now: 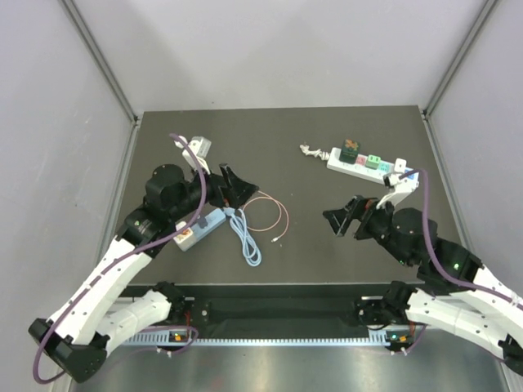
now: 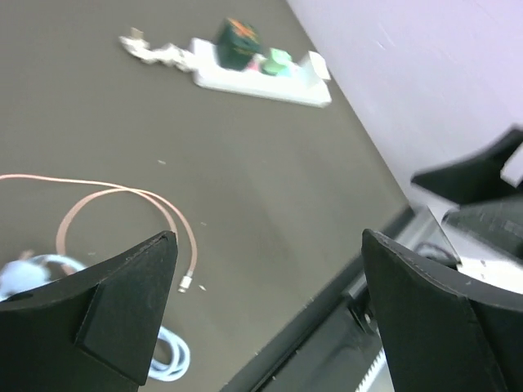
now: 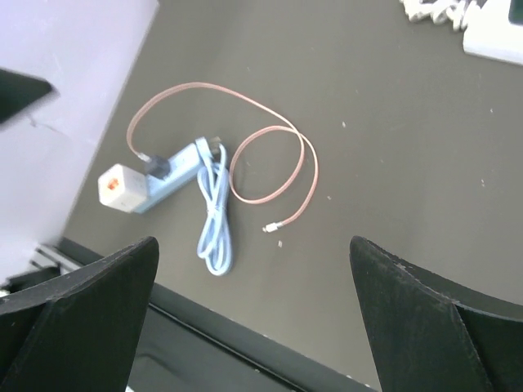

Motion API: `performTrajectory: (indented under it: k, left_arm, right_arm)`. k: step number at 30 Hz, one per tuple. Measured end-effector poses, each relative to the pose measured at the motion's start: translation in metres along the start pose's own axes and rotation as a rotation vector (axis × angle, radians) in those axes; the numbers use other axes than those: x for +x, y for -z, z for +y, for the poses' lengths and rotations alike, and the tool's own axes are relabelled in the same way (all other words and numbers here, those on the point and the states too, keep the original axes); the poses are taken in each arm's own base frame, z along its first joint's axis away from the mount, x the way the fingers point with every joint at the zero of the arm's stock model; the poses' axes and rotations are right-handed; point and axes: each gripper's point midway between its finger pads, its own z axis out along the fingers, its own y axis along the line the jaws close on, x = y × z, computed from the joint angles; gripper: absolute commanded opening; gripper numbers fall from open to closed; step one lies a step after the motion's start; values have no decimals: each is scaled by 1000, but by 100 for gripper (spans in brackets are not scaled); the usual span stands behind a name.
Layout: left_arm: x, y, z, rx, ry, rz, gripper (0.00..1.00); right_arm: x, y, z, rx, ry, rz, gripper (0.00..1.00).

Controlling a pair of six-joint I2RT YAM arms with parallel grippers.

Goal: Insert the plug

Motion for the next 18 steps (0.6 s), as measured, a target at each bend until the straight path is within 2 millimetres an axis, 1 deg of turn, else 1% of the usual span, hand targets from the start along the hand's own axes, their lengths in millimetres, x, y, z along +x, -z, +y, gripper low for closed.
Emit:
performTrajectory:
  k: [2, 4, 7, 13, 18]
  left_arm:
    - [8, -3, -8, 65, -2, 26, 99]
    - [20, -8, -9, 99, 3, 67, 99]
    - [32, -9, -15, 151, 9, 112, 99]
    - [24, 2, -31, 228, -18, 85, 99]
    - [19, 11, -38, 256, -46, 59, 98]
  right_arm:
    - [-11, 5, 5, -8, -16, -21, 100]
    - [-22, 9, 9, -15, -28, -44, 100]
    - [-34, 14, 11, -17, -41, -77, 99]
    - [-41, 18, 3, 11, -31, -115, 100]
    - [-47, 21, -3, 34, -10, -145, 100]
